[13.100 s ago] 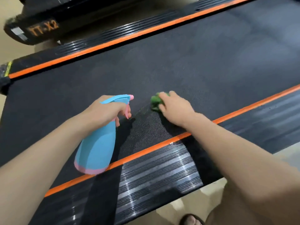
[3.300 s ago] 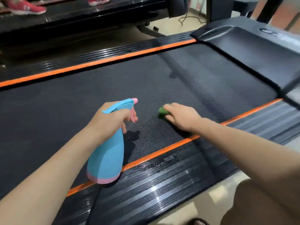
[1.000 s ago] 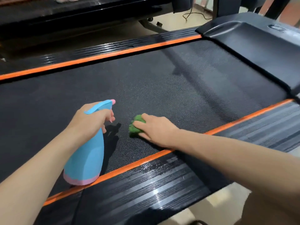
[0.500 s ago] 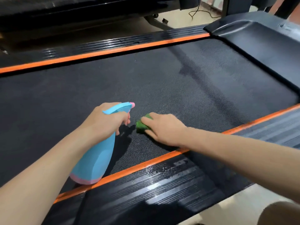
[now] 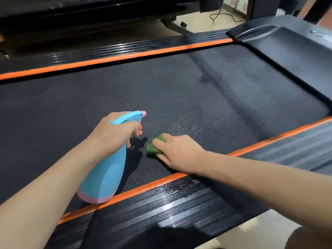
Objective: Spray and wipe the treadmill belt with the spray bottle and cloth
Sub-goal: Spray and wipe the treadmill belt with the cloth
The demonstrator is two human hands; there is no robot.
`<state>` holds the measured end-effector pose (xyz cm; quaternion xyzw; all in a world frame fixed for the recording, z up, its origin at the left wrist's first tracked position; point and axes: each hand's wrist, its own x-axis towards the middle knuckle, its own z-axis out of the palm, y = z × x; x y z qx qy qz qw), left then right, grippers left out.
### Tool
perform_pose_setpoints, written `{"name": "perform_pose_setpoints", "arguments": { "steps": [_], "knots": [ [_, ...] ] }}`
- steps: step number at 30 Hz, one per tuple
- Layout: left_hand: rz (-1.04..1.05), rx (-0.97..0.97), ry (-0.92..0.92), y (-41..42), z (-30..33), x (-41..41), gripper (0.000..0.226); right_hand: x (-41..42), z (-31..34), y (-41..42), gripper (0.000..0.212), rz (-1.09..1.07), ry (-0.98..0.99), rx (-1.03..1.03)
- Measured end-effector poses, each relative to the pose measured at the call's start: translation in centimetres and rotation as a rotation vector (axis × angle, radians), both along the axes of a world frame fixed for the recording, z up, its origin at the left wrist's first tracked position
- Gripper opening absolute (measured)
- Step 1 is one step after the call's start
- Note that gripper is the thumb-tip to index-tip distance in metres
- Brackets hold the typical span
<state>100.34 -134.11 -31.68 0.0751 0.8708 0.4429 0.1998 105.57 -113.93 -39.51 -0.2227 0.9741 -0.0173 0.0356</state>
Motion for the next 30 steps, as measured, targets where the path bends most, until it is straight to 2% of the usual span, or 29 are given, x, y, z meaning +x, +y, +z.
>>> {"name": "perform_pose_setpoints", "arguments": {
  "steps": [2,3,4,6,8,9,10,12,16,19,21,24,26,28,30],
  "knots": [
    [-0.016,-0.016,0.004,0.1,0.1,0.2,0.027,-0.7,0.2,2.8,0.030,0.094,0.043,0.045],
    [-0.019,-0.014,0.005,0.1,0.2,0.2,0.026,-1.6,0.3,5.2,0.030,0.062,0.075,0.084],
    [-0.021,-0.009,0.004,0.1,0.2,0.2,0.026,-2.7,0.4,8.1,0.030,-0.031,0.121,0.117],
    [-0.027,-0.007,0.000,0.2,0.4,0.3,0.029,-3.8,1.0,14.4,0.030,-0.363,0.180,0.161],
    [-0.033,-0.024,-0.004,0.3,0.4,0.4,0.030,-3.7,1.3,18.0,0.029,-0.722,0.190,0.102],
    [-0.040,-0.038,-0.007,0.3,0.5,0.4,0.027,-3.6,1.0,17.9,0.029,-0.806,0.191,0.067],
    [-0.048,-0.052,-0.010,0.4,0.4,0.4,0.025,-3.5,0.9,16.7,0.029,-0.813,0.191,0.056],
    [-0.062,-0.074,-0.015,0.7,0.5,0.4,0.025,-3.2,0.8,12.6,0.028,-0.696,0.152,0.010],
    [-0.094,-0.137,-0.033,1.5,0.6,0.8,0.033,-1.4,-0.1,4.3,0.029,-0.280,0.054,-0.003],
    [-0.118,-0.175,-0.034,1.7,0.7,1.2,0.040,-0.2,0.2,4.6,0.043,-0.024,0.062,0.040],
    [-0.111,-0.158,-0.034,1.7,0.8,1.3,0.038,-1.7,0.2,8.8,0.038,-0.052,0.106,0.123],
    [-0.117,-0.144,-0.031,1.5,0.9,1.4,0.042,-3.6,0.6,14.3,0.030,-0.434,0.174,0.172],
    [-0.131,-0.153,-0.042,1.5,0.8,1.3,0.043,-3.7,0.1,13.6,0.031,-0.594,0.203,0.130],
    [-0.145,-0.166,-0.045,1.7,0.6,1.3,0.042,-3.0,-0.2,10.2,0.030,-0.554,0.166,0.092],
    [-0.155,-0.185,-0.038,2.0,0.4,1.3,0.041,-2.0,-0.5,6.1,0.028,-0.397,0.086,0.025]
  ]
}}
